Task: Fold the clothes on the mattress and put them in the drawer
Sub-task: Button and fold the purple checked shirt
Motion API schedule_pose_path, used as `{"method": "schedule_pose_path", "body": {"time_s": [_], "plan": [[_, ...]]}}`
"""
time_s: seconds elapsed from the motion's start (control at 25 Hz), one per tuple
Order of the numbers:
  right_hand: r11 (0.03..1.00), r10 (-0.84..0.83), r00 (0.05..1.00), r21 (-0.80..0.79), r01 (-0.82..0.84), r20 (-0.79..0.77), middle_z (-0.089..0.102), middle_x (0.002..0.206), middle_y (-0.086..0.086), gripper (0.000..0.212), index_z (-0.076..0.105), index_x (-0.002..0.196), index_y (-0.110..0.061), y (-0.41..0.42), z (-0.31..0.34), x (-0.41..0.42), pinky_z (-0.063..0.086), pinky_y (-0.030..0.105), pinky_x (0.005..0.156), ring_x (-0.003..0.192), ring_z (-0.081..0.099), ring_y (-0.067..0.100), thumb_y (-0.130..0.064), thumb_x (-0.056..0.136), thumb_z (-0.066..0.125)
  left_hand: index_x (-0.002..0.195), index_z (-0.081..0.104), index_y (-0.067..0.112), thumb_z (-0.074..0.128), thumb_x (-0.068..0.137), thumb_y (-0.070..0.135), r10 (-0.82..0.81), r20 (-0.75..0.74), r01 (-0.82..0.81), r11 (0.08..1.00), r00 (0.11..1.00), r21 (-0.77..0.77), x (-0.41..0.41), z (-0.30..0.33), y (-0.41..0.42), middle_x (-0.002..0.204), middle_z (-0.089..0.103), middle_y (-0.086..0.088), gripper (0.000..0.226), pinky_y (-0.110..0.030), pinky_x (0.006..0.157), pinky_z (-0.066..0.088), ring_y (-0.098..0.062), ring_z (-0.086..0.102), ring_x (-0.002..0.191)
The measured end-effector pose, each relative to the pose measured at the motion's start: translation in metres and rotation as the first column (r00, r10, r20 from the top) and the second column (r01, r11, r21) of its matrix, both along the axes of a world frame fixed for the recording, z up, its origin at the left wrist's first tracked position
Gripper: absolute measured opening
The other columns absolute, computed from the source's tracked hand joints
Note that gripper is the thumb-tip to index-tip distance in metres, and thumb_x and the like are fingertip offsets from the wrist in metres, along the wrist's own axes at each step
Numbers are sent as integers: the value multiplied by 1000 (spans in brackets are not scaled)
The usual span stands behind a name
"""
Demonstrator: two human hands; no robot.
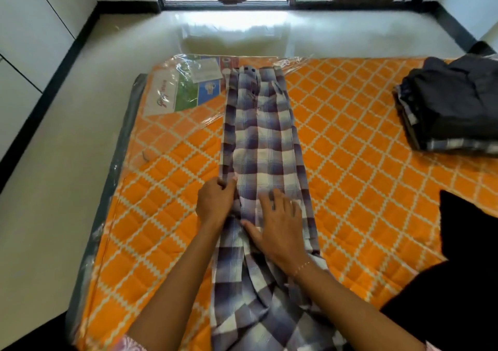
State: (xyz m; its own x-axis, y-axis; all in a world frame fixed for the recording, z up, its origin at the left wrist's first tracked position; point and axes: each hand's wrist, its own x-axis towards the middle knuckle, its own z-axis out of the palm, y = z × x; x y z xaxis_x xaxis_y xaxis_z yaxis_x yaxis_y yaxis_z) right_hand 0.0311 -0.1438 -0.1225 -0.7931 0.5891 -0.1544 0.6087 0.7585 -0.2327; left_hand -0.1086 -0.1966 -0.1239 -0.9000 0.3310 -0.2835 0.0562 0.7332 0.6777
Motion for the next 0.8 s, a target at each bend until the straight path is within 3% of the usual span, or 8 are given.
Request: {"method": "schedule_pose_path", "body": {"time_s": [0.08,0.16,0.28,0.4,0.52,0.64,0.72,0.8], "plan": [[995,81,996,61,-84,40,56,117,11,62,54,122,-16,-14,9,23,46,45,83,106,56,32,-60,78,59,74,58,8,53,91,50,-22,9,22,995,1000,-95,14,-1,-13,64,56,-5,46,-31,55,40,-26,57,65],[990,136,983,6,-138,127,56,114,8,45,47,126,-16,-20,14,45,42,41,81,101,54,30,-40,89,52,85,61,2,52,96,31,-49,145,44,998,988,33,23,-2,-17,61,57,-4,32,-30,50,46,-22,57,56],[973,210,975,-117,-201,77,59,107,12,27,42,122,-12,-9,24,55,32,34,63,86,53,30,-12,95,38,98,54,4,39,99,5,131,622,-387,873,772,296,18,6,-15,70,55,-6,15,-20,45,48,-15,51,57],[942,269,954,-244,-232,133,60,104,15,22,46,113,-9,9,35,59,31,31,63,87,54,30,-8,92,47,78,50,5,32,93,-7,193,754,-592,748,627,301,6,12,-19,65,56,-11,26,-25,51,48,-16,53,56],[779,434,872,-581,-237,227,67,106,12,27,59,116,-15,25,41,55,43,28,67,90,63,26,-15,88,56,101,53,3,37,95,4,378,273,-438,873,885,214,12,14,-13,100,61,-20,17,-39,73,48,-31,60,84],[930,154,988,-335,-154,-26,62,121,13,34,55,129,-17,30,29,34,48,38,90,111,58,29,-25,98,43,139,39,16,38,100,37,-119,-333,120,993,935,-18,47,0,1,147,39,-11,45,-47,109,20,-29,34,136],[990,129,991,-57,-126,46,19,157,10,57,21,151,-23,22,10,34,22,49,113,144,19,31,-44,100,34,151,18,21,24,98,54,-478,-338,360,862,810,-356,59,-15,3,160,12,-7,62,-49,114,3,-23,6,147],[987,161,977,-52,-155,143,-29,153,4,73,-15,150,-26,10,-15,53,-7,49,116,146,-18,27,-61,96,20,152,0,25,11,91,67,-595,-237,404,737,768,-541,52,-31,-10,161,-6,-4,75,-53,115,-2,-22,-8,147]]}}
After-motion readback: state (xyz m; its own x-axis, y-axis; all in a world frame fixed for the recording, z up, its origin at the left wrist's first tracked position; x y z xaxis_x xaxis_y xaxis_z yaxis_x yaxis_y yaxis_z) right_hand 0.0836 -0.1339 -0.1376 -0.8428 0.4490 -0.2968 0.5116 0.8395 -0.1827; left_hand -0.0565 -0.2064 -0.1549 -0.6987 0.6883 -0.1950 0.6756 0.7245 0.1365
